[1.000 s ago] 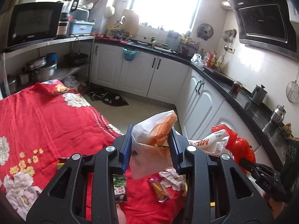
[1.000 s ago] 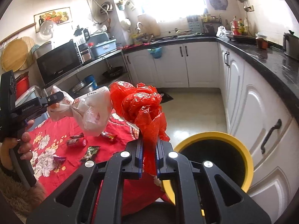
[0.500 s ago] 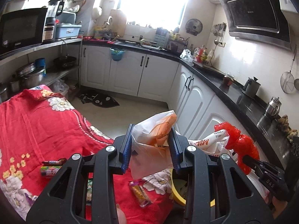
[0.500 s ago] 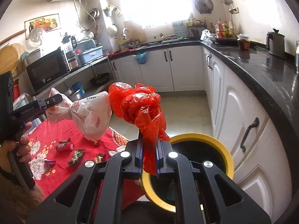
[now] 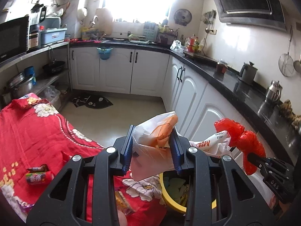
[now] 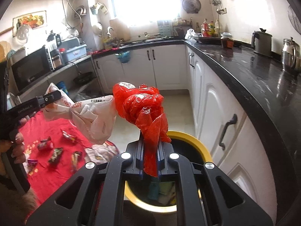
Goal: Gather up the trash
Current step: 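Carry the white bag and red bag over the yellow bin and release both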
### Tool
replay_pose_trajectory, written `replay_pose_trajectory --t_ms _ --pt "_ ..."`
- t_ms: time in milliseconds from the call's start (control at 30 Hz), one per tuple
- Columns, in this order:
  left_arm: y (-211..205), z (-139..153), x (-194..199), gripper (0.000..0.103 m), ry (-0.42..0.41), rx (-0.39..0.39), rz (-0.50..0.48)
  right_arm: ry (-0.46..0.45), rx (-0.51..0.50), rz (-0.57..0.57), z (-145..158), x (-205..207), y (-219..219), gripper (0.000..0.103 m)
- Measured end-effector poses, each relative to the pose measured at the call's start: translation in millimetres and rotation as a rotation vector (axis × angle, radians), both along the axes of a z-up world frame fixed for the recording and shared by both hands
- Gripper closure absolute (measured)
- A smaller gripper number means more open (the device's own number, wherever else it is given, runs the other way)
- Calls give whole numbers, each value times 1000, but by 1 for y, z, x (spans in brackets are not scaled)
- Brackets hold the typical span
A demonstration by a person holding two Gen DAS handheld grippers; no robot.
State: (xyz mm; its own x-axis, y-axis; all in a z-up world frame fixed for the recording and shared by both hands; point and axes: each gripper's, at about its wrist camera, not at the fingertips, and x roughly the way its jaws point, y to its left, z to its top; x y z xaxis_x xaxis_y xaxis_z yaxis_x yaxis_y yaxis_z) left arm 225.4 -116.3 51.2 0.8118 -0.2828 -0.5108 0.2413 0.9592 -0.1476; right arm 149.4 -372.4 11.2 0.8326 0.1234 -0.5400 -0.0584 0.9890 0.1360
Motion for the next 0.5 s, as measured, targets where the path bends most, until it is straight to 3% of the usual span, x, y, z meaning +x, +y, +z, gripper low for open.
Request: replay_pose_trajectory --t_ms 500 --pt "-41 -36 19 75 58 67 -45 96 -52 -47 -42 14 -11 93"
